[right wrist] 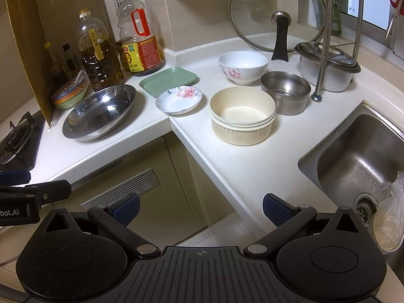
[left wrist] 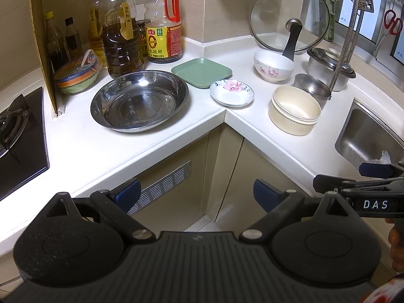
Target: Organize plates and bowls
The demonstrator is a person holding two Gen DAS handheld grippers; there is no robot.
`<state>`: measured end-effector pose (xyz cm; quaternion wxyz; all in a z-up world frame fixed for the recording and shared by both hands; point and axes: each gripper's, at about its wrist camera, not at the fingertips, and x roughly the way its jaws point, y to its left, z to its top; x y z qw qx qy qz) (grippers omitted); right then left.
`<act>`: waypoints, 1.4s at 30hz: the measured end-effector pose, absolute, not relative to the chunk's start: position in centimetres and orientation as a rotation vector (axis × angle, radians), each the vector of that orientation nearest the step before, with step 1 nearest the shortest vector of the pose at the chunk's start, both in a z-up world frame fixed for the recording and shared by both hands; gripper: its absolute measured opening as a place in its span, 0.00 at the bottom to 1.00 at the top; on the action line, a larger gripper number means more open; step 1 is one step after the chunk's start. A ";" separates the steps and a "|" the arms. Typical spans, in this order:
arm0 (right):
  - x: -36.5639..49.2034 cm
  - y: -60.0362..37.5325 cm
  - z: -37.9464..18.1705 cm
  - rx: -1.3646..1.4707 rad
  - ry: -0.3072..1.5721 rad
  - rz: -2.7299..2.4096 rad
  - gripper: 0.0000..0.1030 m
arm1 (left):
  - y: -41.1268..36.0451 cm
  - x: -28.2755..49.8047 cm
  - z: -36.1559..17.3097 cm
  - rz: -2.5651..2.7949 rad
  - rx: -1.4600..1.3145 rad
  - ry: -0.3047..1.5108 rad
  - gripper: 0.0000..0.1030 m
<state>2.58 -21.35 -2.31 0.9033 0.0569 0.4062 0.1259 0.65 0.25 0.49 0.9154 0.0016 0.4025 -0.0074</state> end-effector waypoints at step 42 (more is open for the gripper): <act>4.6 -17.8 -2.9 0.180 0.767 0.243 1.00 | 4.7 4.2 -0.2 -0.039 0.021 0.802 0.96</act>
